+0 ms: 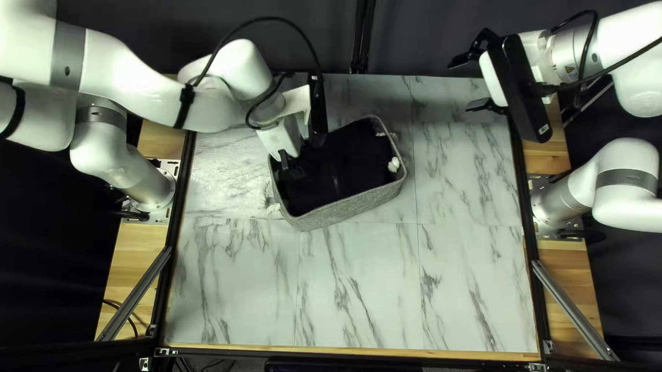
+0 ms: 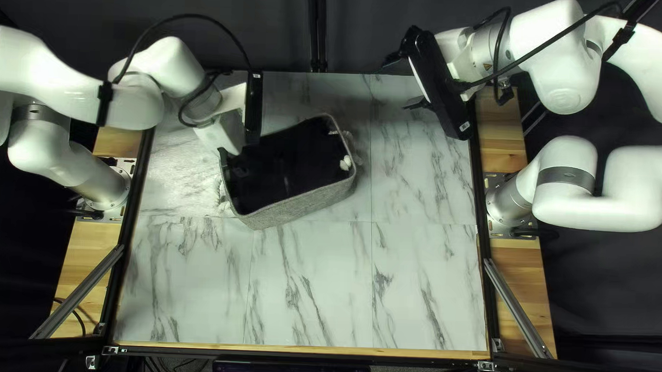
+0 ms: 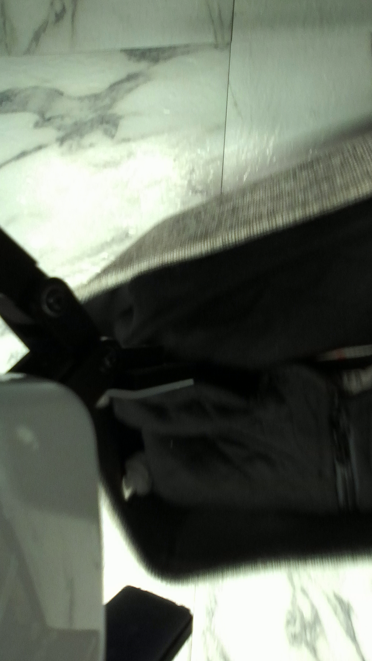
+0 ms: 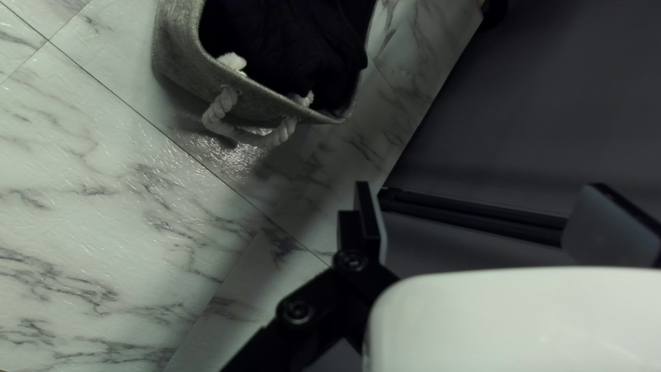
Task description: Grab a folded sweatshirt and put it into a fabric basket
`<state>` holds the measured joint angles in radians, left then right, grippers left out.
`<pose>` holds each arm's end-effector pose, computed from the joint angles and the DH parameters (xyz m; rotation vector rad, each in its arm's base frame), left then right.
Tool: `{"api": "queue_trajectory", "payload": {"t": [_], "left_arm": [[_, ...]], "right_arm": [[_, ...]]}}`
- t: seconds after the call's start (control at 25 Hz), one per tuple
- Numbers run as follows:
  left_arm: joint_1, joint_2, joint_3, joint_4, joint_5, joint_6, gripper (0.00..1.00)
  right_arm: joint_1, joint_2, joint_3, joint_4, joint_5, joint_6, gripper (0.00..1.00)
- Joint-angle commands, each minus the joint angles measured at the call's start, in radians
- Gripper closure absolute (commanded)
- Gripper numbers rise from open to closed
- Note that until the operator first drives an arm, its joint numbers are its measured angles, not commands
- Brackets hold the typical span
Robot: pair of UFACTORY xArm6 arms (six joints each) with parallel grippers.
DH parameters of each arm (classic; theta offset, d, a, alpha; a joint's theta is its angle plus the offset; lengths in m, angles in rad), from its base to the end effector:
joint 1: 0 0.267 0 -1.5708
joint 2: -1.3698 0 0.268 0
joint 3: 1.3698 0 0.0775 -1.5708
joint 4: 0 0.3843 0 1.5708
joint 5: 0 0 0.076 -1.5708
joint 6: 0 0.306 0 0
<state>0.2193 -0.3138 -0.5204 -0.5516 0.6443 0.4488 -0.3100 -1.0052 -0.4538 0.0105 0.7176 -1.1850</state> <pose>0.4544 0.0352 0.0599 2.8104 0.2602 0.4220 0.4387 -0.1390 0.3127 2.3100 1.0731 0.7347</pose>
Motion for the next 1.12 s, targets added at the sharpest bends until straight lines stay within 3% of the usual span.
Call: {"api": "queue_trajectory", "payload": {"t": [0.04, 0.52, 0.84, 1.12], "left_arm": [[-0.024, 0.050, 0.001, -0.039, -0.038, 0.020, 0.00], [-0.066, 0.115, 0.017, -0.109, -0.081, 0.052, 0.00], [-0.080, -0.047, -0.028, 0.058, 0.040, -0.133, 0.00], [-0.035, -0.153, -0.056, 0.109, 0.131, -0.142, 0.00]], "right_arm": [[0.001, -0.001, 0.001, -0.002, -0.001, 0.002, 0.00], [0.002, -0.011, 0.008, -0.006, -0.005, 0.000, 0.00], [-0.001, -0.005, 0.012, -0.003, -0.014, -0.004, 0.00], [-0.029, -0.027, 0.023, 0.015, -0.017, -0.028, 0.00]]}}
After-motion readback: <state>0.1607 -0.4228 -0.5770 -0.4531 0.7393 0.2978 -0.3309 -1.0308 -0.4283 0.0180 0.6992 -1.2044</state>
